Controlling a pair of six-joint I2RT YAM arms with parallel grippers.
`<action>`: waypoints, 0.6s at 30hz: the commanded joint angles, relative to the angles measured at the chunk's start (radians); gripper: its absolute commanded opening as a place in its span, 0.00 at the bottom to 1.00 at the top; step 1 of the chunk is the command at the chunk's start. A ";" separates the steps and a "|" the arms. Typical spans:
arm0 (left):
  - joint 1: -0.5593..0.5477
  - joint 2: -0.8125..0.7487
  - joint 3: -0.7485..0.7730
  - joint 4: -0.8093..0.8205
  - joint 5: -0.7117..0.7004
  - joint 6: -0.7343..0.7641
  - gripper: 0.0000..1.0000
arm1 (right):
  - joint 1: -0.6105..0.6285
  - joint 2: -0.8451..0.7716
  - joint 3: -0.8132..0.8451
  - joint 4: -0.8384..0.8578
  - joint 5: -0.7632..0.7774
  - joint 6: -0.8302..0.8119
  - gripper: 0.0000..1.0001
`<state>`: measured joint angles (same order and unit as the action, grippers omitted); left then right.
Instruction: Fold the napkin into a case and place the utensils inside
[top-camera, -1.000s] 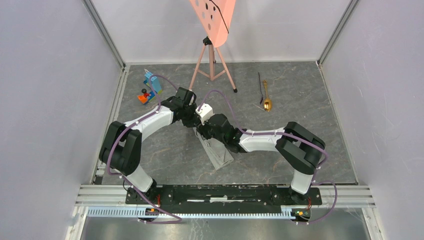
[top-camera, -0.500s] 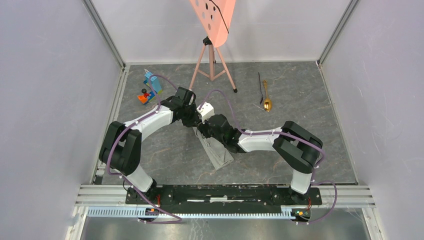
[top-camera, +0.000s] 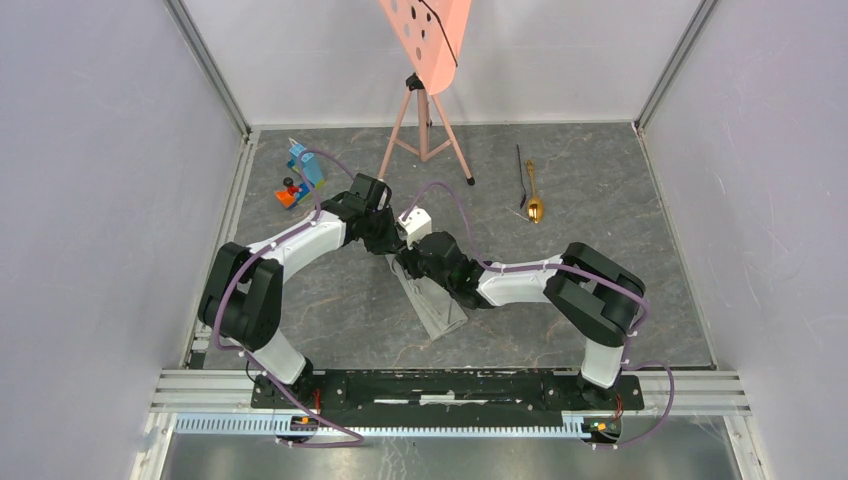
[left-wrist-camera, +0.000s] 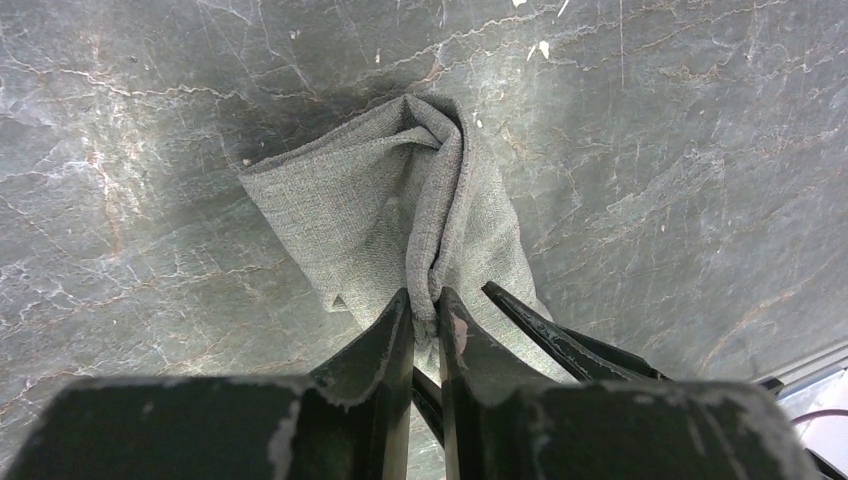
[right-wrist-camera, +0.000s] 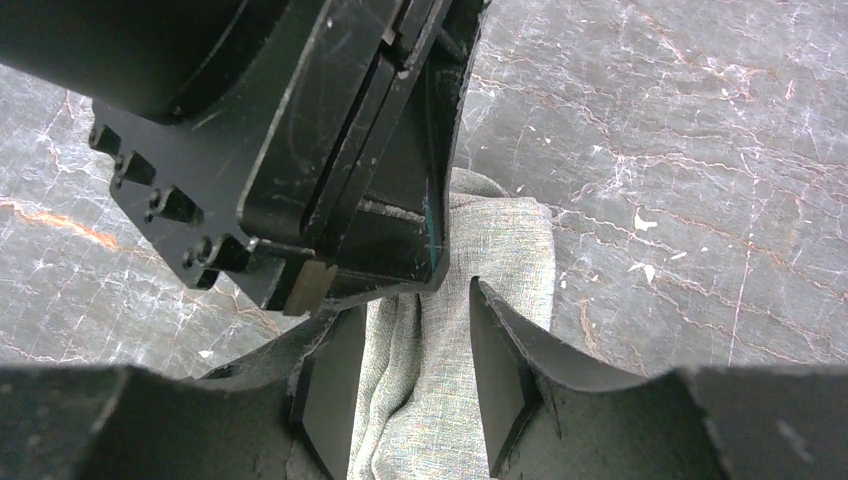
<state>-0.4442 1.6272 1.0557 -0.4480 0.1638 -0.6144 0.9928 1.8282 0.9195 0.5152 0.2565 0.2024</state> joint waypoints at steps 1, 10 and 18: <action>0.009 -0.033 0.033 0.005 0.022 0.001 0.21 | 0.003 0.013 0.012 0.039 0.017 0.015 0.48; 0.019 -0.043 0.026 0.009 0.027 -0.002 0.20 | 0.004 0.021 -0.003 0.051 0.055 0.064 0.47; 0.021 -0.030 0.023 0.020 0.049 -0.010 0.19 | 0.007 0.045 0.011 0.087 0.030 0.061 0.44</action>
<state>-0.4313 1.6241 1.0557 -0.4477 0.1871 -0.6151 0.9932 1.8515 0.9173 0.5365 0.2813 0.2550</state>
